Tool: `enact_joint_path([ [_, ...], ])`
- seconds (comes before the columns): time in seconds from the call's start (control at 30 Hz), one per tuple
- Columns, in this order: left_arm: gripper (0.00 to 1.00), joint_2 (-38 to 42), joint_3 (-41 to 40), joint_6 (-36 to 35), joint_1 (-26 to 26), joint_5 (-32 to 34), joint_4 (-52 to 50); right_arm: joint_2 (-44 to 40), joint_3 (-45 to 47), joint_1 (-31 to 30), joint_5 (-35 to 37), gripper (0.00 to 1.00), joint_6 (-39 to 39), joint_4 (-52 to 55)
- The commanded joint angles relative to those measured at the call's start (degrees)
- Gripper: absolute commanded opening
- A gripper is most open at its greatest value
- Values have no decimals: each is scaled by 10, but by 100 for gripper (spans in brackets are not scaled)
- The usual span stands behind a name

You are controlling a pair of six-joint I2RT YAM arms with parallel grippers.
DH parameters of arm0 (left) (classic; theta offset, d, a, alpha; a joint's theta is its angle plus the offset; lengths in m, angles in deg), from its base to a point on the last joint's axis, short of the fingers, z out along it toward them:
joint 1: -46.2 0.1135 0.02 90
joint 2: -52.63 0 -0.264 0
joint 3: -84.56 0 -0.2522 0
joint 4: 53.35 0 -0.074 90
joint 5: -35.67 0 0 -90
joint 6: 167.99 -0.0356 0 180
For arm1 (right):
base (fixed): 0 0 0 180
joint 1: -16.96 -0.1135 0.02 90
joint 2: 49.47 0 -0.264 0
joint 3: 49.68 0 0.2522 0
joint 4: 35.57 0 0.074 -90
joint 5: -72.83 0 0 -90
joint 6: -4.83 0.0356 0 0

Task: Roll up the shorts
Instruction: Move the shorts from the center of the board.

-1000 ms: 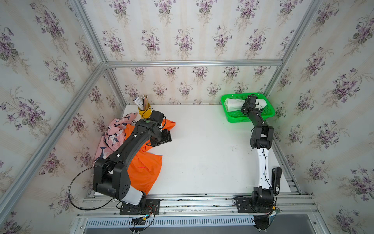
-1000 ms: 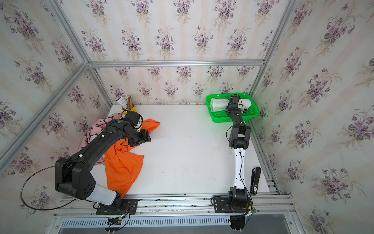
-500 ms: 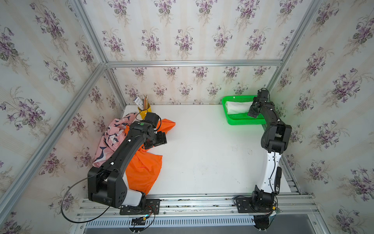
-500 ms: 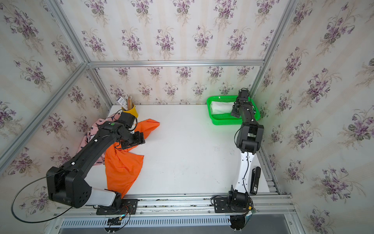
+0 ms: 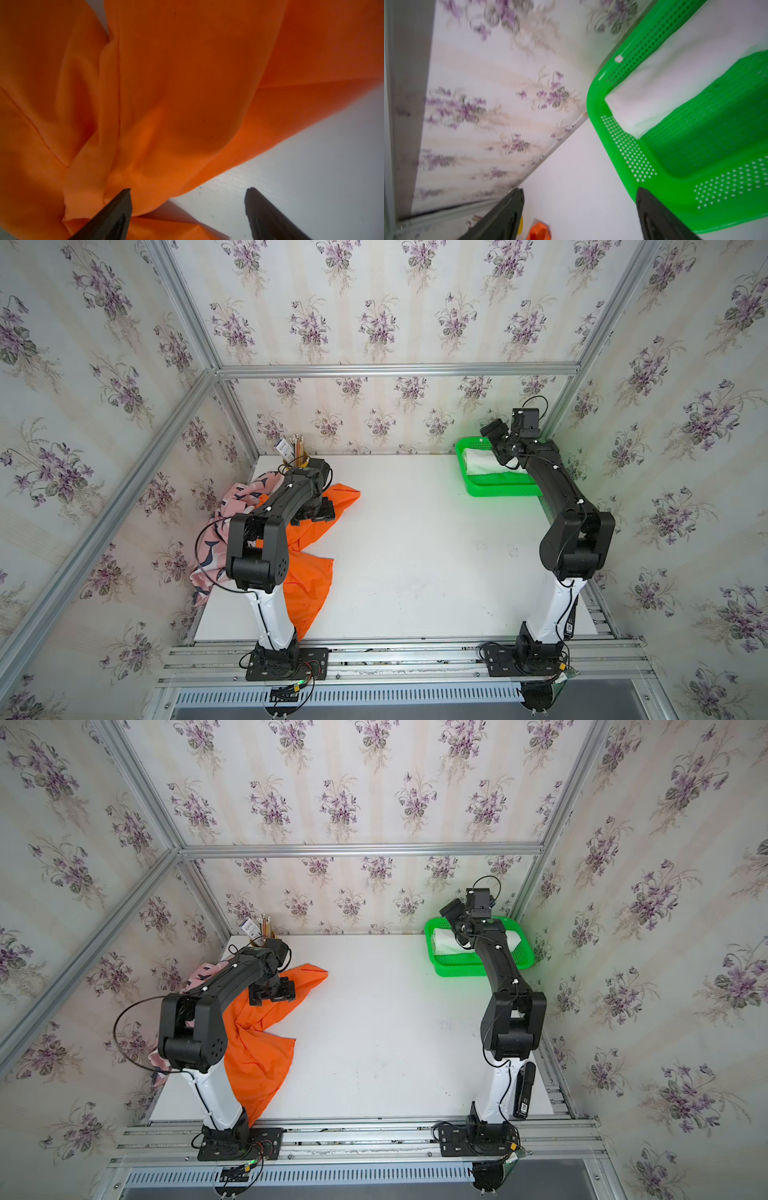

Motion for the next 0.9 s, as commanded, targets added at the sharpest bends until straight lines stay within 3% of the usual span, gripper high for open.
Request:
enact_joint_path([
  [0.0,74,-46,40,-29,7,74,-9,-58,110,-19,-75,83,-110,-54],
  [0.07,57,-69,54,-47,8,68,-1,-90,165,-28,-88,71,-123,-69],
  [0.17,17,-77,57,-55,2,30,-6,-130,211,-43,-78,54,-146,-61],
  [0.23,5,-45,21,-56,-14,-19,16,-159,238,-58,-52,43,-163,-57],
  [0.33,0,12,-26,-39,-56,-83,37,-194,275,-77,-30,33,-180,-64],
  [0.5,2,77,-32,-4,-178,-165,36,-214,307,-78,-37,26,-183,-76],
  [0.63,7,106,-30,14,-263,-301,80,-211,318,-82,-65,21,-184,-87],
  [0.67,11,115,-36,16,-276,-321,95,-209,317,-82,-68,21,-186,-86],
  [0.73,36,139,-51,18,-290,-369,107,-198,309,-89,-68,21,-199,-70],
  [0.77,43,152,-61,19,-291,-373,110,-191,303,-93,-67,22,-207,-59],
  [0.83,61,183,-83,16,-283,-348,103,-172,291,-103,-68,25,-229,-41],
  [0.87,64,194,-92,14,-275,-330,97,-163,286,-106,-68,28,-236,-34],
])
